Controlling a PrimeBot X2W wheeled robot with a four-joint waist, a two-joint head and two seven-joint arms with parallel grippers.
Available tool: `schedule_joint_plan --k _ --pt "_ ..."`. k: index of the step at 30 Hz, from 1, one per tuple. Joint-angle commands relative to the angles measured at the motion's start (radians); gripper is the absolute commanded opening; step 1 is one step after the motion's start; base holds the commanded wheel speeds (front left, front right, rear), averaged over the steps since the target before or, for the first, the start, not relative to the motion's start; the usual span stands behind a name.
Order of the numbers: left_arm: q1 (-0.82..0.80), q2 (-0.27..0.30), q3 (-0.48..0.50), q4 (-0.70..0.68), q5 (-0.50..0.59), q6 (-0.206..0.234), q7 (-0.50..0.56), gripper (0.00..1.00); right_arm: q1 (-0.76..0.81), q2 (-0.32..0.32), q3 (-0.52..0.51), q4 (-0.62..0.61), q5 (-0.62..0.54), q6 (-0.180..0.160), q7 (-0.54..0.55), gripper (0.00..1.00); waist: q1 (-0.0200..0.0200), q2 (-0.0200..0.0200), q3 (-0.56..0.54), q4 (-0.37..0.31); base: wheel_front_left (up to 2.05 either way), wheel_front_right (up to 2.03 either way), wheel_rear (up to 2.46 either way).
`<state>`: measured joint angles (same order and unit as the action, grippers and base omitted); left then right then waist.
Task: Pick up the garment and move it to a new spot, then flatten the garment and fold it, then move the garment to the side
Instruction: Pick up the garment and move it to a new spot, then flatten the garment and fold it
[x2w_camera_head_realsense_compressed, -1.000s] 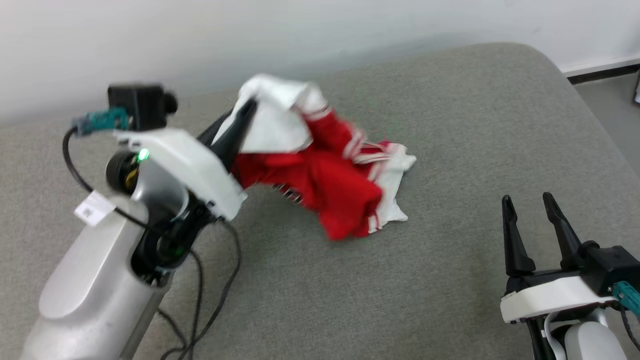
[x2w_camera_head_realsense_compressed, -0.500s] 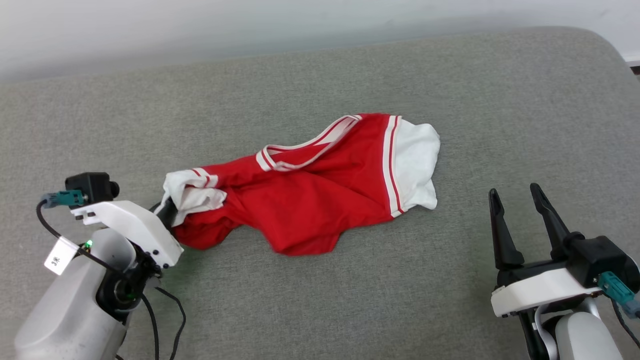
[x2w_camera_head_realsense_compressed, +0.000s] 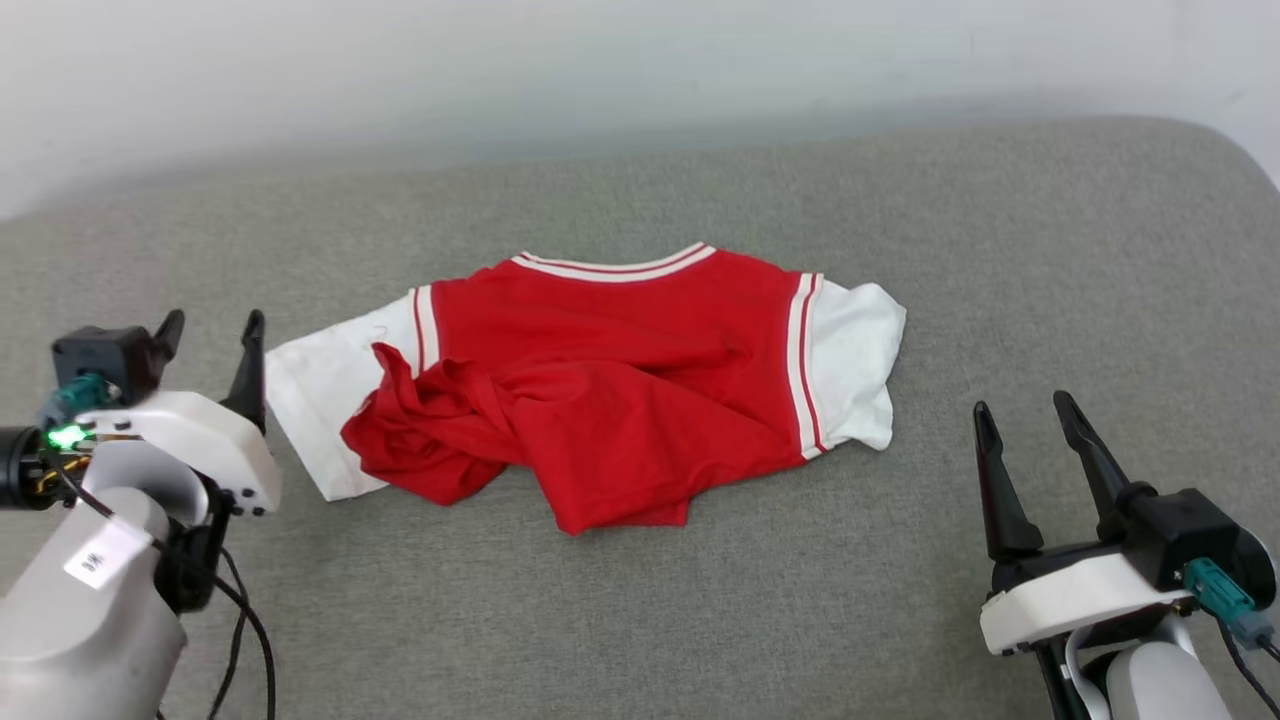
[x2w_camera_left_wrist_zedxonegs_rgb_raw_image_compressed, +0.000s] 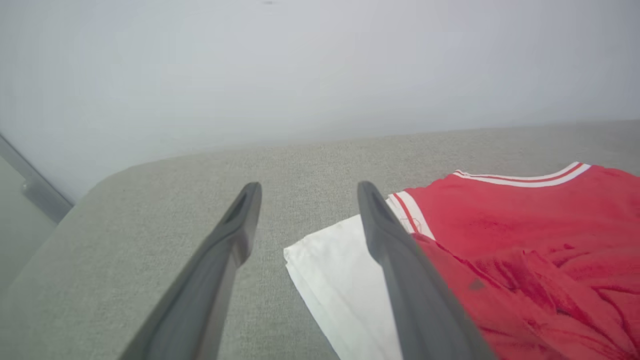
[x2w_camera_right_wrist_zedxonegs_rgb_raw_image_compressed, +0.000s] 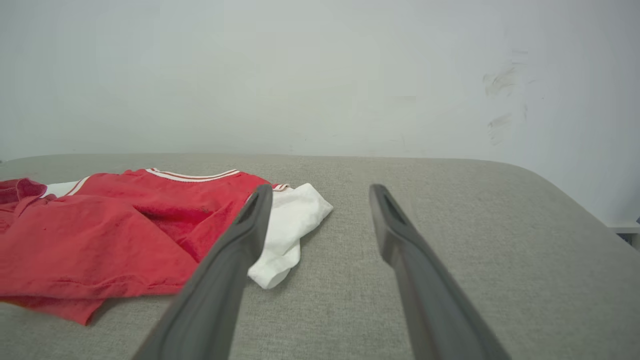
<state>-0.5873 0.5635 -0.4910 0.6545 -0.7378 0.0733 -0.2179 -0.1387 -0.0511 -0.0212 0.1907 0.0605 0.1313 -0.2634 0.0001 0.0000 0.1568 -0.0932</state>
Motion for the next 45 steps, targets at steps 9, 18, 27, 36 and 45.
schedule_joint_plan --k 9,18,27,36,45 --pt "0.19 -0.023 0.065 -0.321 0.204 0.043 -0.047 1.0 0.058 0.002 -0.022 -0.01 -0.01 -0.001 -0.002 1.0 -0.0001 0.0 -0.104 0.067 0.0 0.0 0.0" --pt "0.49 -0.141 0.187 -0.581 0.345 0.102 -0.047 1.0 0.086 0.001 -0.02 -0.01 -0.003 -0.001 -0.002 1.0 -0.0001 0.0 -0.127 0.091 0.0 0.0 0.0" --pt "0.64 -0.247 0.277 -0.656 0.454 0.08 -0.048 1.0 0.1 0.002 0.0 -0.011 0.011 -0.001 -0.002 1.0 -0.0001 0.0 -0.136 0.09 0.0 0.0 0.0" --pt "0.642 -0.31 0.306 -0.636 0.532 0.016 -0.048 1.0 0.096 0.002 0.023 0.001 -0.051 -0.001 -0.002 1.0 -0.0001 0.0 -0.125 0.121 0.0 0.0 0.0" --pt "0.605 -0.379 0.303 -0.611 0.58 -0.039 -0.048 1.0 -0.077 -0.125 0.308 0.07 0.077 -0.001 0.259 1.0 -0.0001 0.0 -0.07 0.197 0.0 0.0 0.0"
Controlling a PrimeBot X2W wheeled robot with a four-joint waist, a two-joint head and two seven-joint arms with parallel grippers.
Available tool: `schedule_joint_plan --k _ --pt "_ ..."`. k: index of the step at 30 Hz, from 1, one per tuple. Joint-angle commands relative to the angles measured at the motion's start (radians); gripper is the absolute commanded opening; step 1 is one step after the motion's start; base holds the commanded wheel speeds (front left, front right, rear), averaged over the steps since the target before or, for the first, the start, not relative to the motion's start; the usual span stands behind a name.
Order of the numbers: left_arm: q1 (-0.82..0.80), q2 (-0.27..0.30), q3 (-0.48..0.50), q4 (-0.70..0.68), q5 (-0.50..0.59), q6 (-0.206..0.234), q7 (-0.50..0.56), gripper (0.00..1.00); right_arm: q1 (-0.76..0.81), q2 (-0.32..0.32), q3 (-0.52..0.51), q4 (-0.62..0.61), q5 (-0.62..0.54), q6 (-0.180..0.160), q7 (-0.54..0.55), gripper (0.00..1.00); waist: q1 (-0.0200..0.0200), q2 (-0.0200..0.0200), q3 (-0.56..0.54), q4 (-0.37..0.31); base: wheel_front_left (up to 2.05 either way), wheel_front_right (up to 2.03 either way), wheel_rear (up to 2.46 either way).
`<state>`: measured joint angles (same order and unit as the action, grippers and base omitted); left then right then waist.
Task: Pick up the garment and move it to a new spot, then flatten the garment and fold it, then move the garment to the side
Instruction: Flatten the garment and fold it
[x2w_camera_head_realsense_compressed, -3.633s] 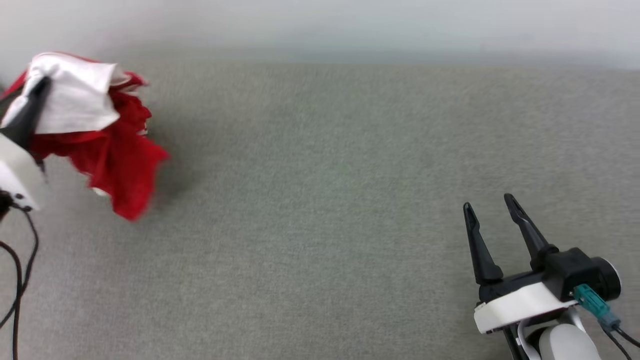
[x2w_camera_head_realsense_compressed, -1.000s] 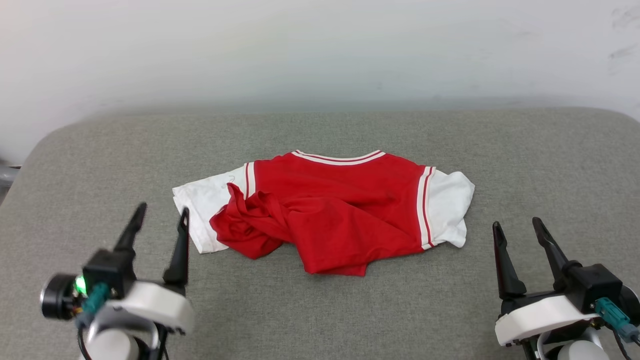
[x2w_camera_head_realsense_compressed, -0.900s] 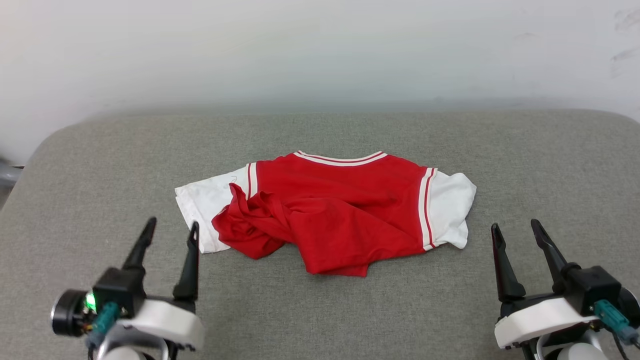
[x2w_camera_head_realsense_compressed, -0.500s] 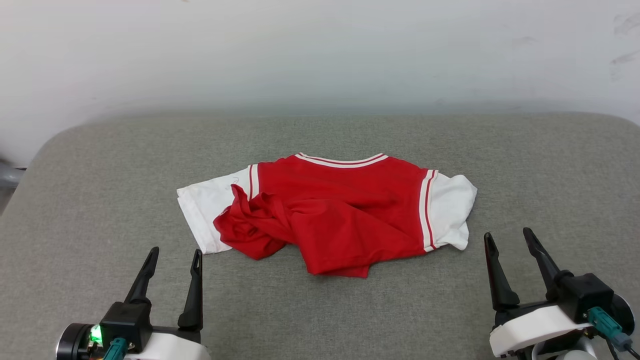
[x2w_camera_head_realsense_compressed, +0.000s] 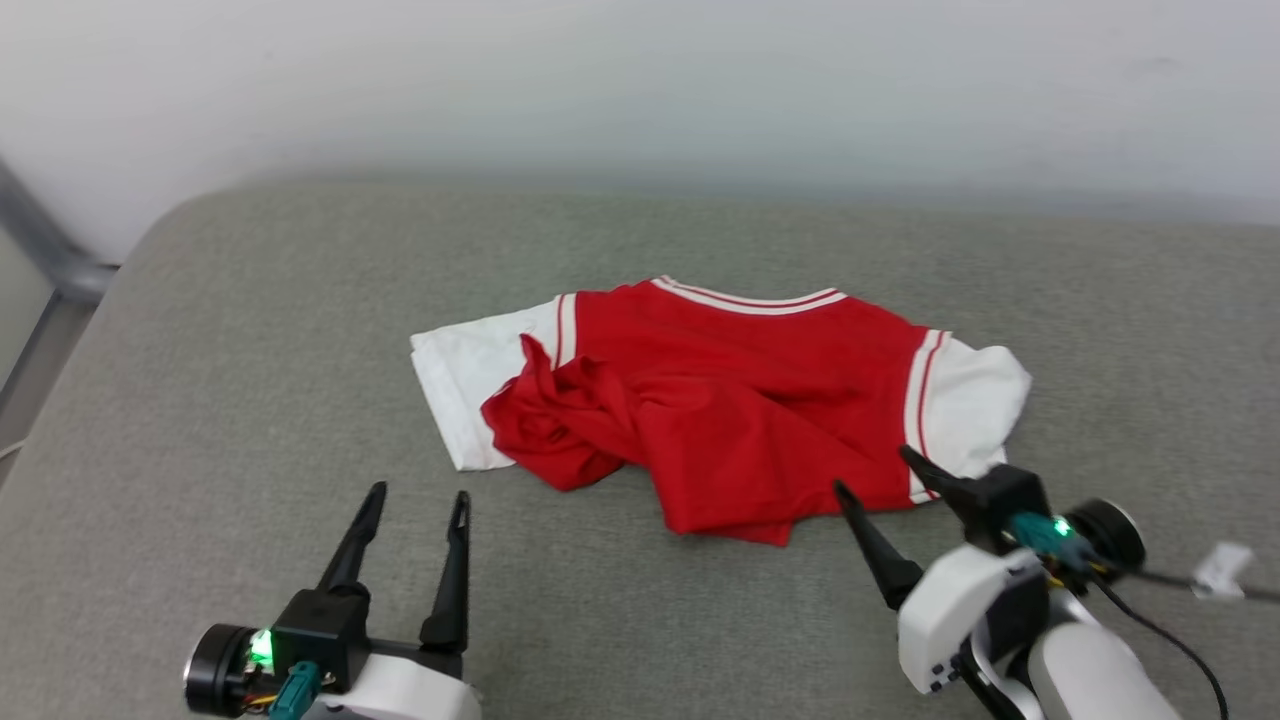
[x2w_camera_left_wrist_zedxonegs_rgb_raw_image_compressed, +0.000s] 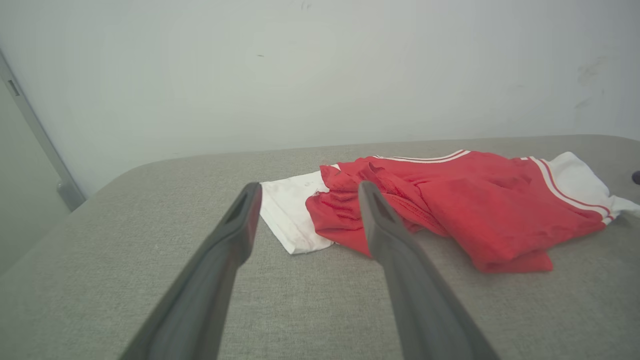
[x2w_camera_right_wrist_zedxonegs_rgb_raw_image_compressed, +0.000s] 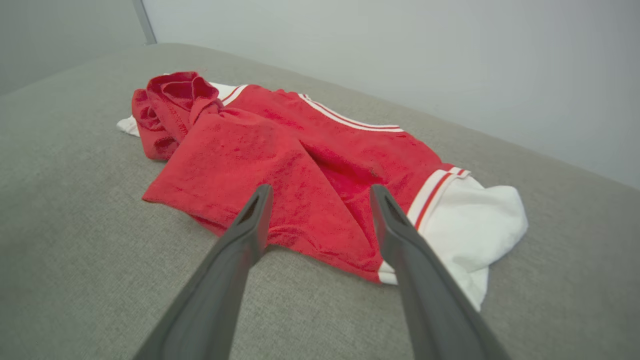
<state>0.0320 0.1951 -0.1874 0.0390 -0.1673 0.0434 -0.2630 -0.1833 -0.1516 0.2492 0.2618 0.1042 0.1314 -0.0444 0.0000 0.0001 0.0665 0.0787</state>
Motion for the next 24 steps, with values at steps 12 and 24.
schedule_joint_plan --k 12,24 --pt "-0.074 -0.086 0.006 0.029 0.05 -0.06 -0.003 1.0 -0.347 -0.246 0.445 0.055 0.332 -0.001 0.506 1.0 0.0 -0.0001 0.102 0.179 0.0 0.0 0.0" --pt "-0.079 -0.122 0.018 0.043 0.067 -0.088 -0.003 1.0 -0.461 -0.331 0.669 0.222 0.386 -0.001 0.603 1.0 0.0 -0.0001 0.135 0.295 0.0 0.0 0.0"
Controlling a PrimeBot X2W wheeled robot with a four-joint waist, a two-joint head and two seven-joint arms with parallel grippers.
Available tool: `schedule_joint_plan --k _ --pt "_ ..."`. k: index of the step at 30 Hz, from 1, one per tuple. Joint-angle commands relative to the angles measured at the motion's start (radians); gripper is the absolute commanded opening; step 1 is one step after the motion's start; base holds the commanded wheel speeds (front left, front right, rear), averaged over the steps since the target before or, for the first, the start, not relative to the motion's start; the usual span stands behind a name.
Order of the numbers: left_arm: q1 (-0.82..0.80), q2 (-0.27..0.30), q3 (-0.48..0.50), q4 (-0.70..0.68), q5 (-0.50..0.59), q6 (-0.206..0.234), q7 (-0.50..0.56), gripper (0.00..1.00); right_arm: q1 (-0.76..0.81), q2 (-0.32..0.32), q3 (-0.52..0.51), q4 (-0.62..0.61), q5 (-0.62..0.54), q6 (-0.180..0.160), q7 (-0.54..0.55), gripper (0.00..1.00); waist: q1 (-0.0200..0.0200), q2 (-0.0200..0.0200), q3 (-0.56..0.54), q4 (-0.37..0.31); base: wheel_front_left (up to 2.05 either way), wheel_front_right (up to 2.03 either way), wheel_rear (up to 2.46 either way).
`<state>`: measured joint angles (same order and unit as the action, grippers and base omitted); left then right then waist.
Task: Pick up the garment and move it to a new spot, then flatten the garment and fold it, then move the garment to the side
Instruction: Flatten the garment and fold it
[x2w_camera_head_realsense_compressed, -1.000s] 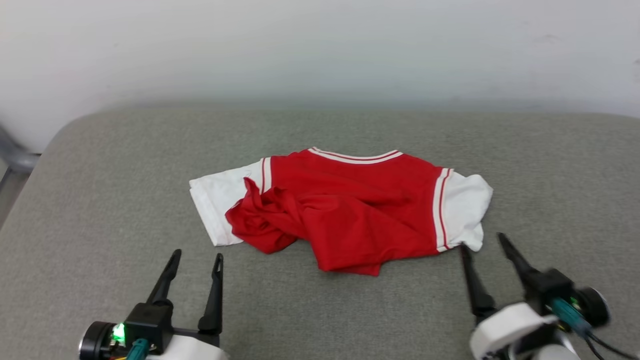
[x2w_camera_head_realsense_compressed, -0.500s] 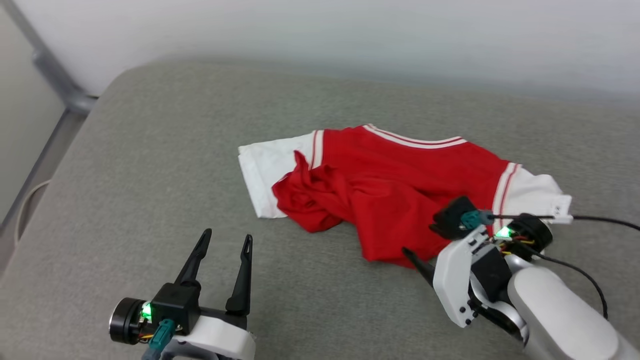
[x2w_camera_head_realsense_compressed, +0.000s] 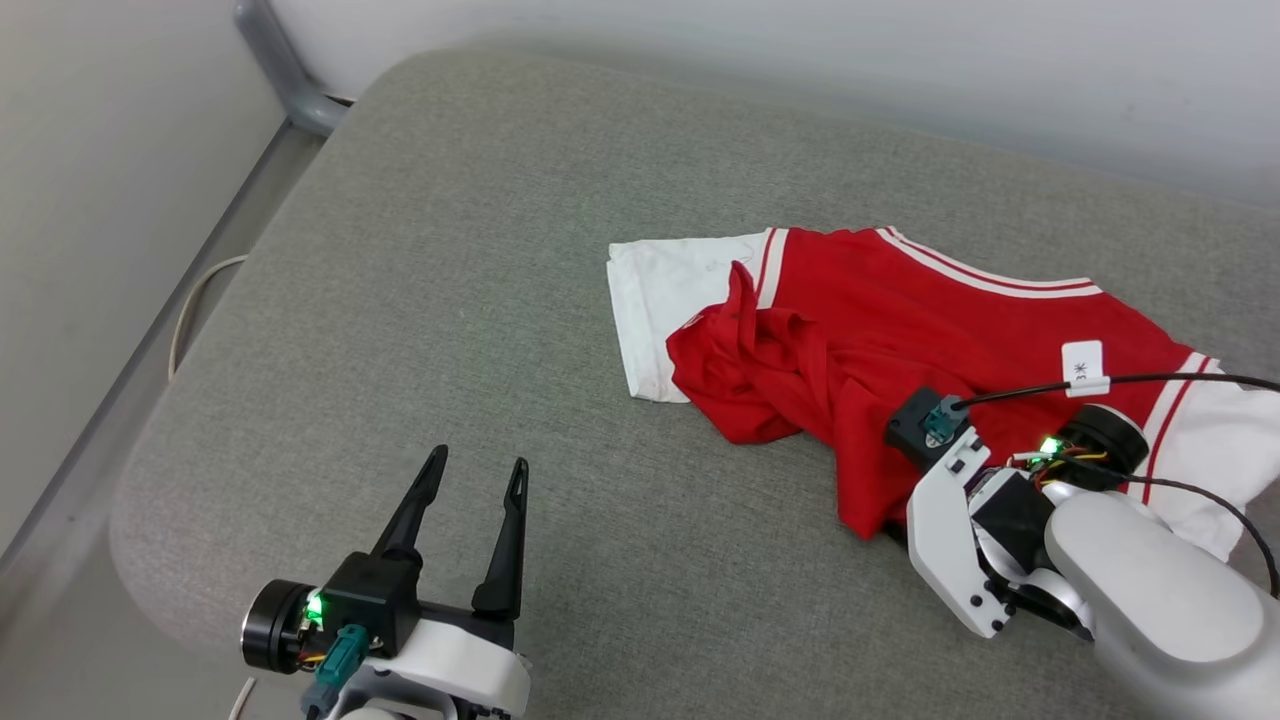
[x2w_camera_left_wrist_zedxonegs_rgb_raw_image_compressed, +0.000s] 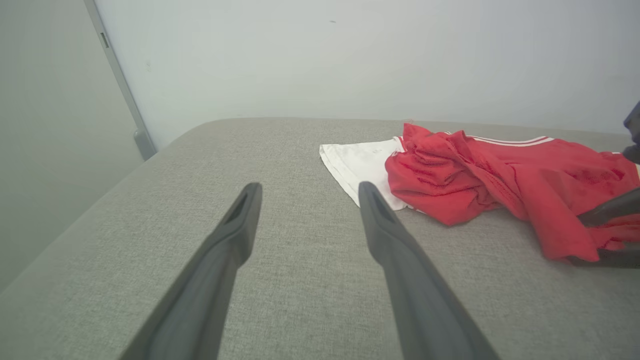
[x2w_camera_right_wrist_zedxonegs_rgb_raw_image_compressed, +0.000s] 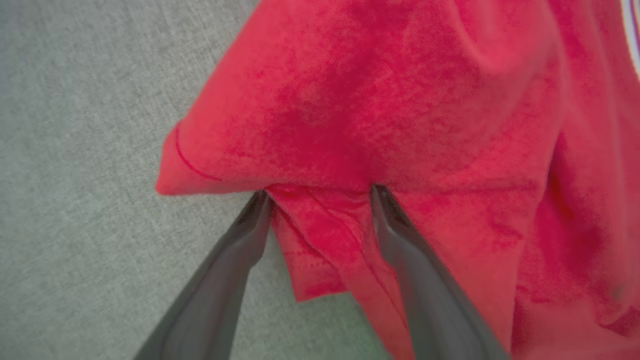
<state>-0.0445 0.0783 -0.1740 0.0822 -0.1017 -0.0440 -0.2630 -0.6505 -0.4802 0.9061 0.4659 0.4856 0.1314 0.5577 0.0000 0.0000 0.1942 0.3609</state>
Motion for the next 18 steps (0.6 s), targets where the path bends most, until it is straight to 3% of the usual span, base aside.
schedule_joint_plan --k 1,4,5,6,18 --pt "-0.002 -0.007 0.006 0.0 0.003 -0.002 -0.003 1.0 0.007 -0.001 0.021 0.036 0.012 -0.001 -0.002 1.0 0.0 0.0 0.007 0.017 0.0 0.0 0.0" --pt "0.004 -0.011 0.012 0.004 0.008 -0.006 -0.003 1.0 0.012 0.012 0.051 0.083 0.044 -0.001 -0.011 1.0 0.0 0.0 0.001 0.022 0.0 0.0 0.0" --pt "0.007 -0.011 0.016 0.005 0.01 -0.007 -0.003 1.0 0.015 0.014 0.062 0.093 0.055 -0.001 -0.016 0.87 0.0 0.0 -0.002 0.021 0.0 0.0 0.0" --pt "0.01 -0.011 0.02 0.007 0.012 -0.006 -0.003 1.0 0.016 0.014 0.076 0.101 0.062 -0.001 -0.021 0.0 0.0 0.0 -0.006 0.018 0.0 0.0 0.0" --pt "0.048 -0.01 0.074 0.028 0.022 -0.018 -0.003 1.0 0.074 -0.037 0.177 0.073 0.171 -0.001 -0.107 0.0 0.0 0.0 -0.115 -0.086 0.0 0.0 0.0"
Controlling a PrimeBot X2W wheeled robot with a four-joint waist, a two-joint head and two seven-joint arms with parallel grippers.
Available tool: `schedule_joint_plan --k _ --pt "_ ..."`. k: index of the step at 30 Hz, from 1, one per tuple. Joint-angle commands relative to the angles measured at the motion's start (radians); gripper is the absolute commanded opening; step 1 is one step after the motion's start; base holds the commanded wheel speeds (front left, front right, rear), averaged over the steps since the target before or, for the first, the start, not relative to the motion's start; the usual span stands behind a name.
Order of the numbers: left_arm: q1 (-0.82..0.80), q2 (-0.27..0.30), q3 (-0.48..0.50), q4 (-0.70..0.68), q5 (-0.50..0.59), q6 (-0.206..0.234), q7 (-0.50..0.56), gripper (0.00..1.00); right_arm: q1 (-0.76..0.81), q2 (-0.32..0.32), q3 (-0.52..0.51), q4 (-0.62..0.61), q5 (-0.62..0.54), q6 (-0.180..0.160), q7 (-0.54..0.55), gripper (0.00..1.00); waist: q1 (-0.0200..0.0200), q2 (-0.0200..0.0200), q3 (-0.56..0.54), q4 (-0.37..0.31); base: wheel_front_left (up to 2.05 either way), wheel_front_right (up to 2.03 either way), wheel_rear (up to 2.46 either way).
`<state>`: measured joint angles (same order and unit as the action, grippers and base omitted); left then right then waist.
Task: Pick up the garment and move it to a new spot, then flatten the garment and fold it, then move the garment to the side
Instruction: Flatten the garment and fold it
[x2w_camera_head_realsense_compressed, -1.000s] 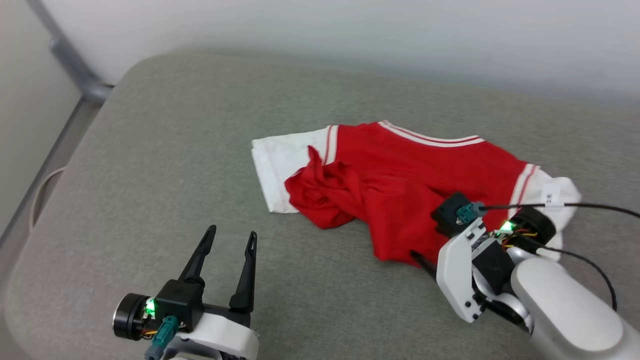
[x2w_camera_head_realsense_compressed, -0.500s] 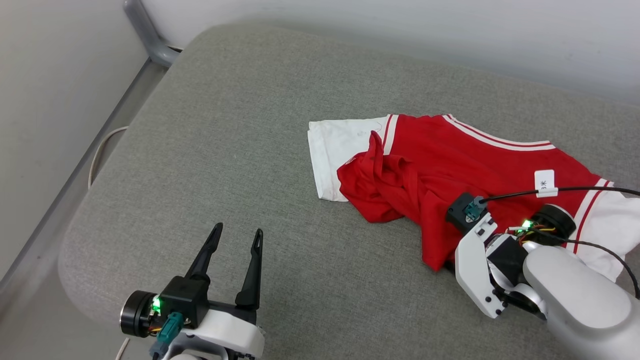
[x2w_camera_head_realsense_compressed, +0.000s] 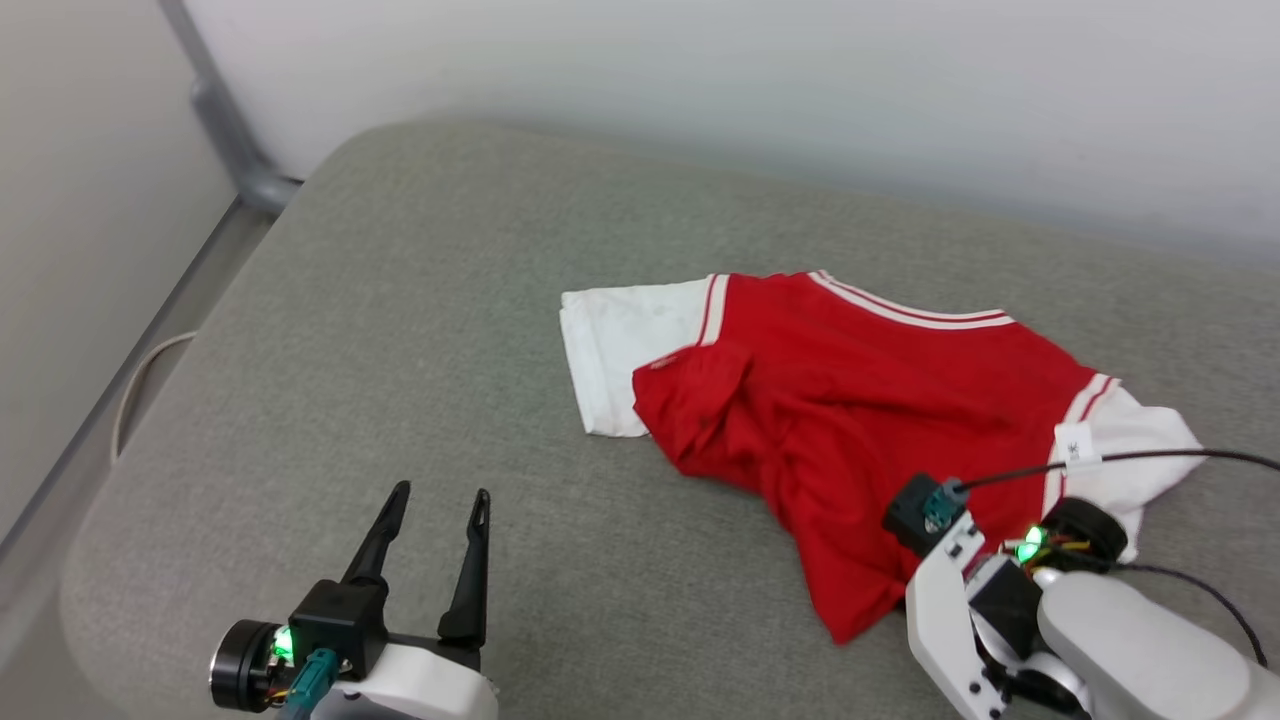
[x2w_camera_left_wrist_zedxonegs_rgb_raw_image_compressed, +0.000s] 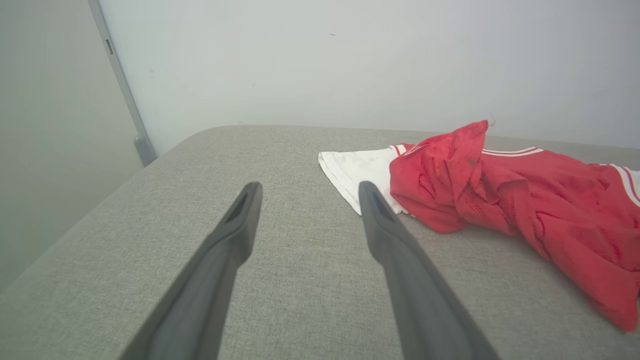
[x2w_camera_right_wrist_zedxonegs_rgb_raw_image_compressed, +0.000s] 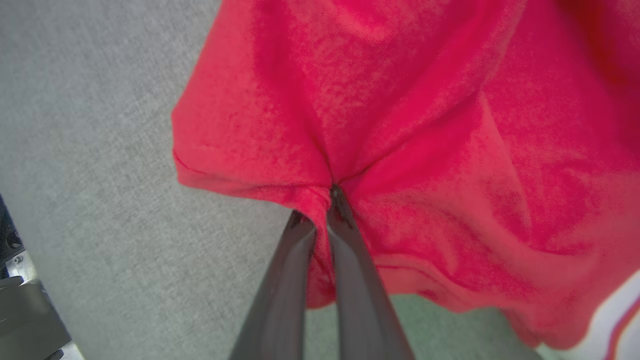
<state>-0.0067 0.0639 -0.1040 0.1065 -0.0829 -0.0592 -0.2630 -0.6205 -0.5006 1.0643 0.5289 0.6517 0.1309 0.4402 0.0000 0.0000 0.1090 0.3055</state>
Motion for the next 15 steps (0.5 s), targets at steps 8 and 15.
schedule_joint_plan --k 8,15 --pt "0.046 0.009 0.041 0.007 0.01 -0.007 -0.003 1.0 0.125 -0.086 0.083 -0.1 0.06 0.0 -0.003 0.0 0.0 0.0 -0.092 -0.113 0.0 0.0 0.0" --pt "0.069 0.008 0.065 0.0 0.01 -0.011 -0.003 1.0 0.221 -0.17 0.071 -0.189 0.085 -0.001 0.027 0.0 0.0 0.0 -0.111 -0.153 0.0 0.0 0.0"
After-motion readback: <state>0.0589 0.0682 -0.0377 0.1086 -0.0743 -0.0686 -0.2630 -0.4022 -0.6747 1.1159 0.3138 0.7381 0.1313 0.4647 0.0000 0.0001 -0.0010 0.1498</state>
